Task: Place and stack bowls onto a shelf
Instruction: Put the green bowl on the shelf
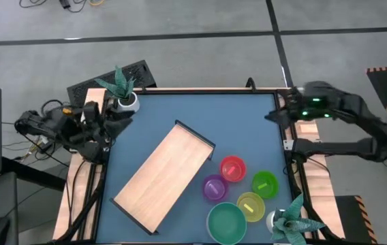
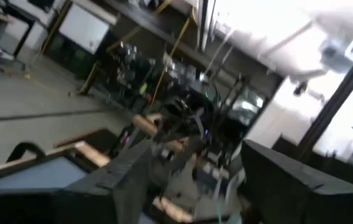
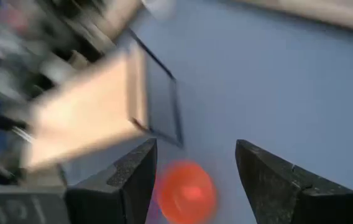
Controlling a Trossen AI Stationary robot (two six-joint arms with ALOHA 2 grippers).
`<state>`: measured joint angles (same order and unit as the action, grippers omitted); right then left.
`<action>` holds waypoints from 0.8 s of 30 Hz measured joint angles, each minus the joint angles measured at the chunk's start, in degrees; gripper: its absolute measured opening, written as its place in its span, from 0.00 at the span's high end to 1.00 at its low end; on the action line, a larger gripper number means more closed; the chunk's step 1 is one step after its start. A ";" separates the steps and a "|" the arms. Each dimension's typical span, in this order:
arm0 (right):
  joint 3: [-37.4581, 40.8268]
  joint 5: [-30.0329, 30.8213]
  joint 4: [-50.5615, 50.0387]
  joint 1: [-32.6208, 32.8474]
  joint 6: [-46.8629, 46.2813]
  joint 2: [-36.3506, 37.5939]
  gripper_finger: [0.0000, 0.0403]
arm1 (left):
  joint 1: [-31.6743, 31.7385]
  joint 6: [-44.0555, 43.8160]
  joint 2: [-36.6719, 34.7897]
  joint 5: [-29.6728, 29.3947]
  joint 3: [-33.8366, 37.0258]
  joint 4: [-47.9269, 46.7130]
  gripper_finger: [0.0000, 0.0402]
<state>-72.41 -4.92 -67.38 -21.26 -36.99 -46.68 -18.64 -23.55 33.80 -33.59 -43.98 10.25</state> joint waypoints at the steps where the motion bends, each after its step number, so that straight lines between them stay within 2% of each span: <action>1: -0.19 -0.01 -1.92 0.41 -0.05 -1.96 0.39 | 0.01 -0.66 0.51 0.07 -0.63 -1.47 0.37; 6: -0.17 -0.85 -3.50 7.96 -0.73 -9.82 0.39 | 0.01 -4.46 1.62 1.71 -3.45 -9.09 0.29; 11: -0.19 -0.23 1.97 21.71 -5.58 -15.38 0.39 | 0.01 -5.72 1.84 5.30 -4.37 -11.59 0.29; 16: -0.21 5.32 9.95 35.78 -9.47 -21.82 0.39 | 0.01 -6.00 1.86 6.33 -4.37 -13.39 0.29; 24: -0.21 7.91 16.58 47.93 -15.79 -33.27 0.39 | 0.01 -8.28 1.86 6.32 -4.40 -20.03 0.29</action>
<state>-72.62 2.98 -50.80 26.67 -52.78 -79.95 -18.63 -31.83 35.66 -27.27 -48.38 -9.77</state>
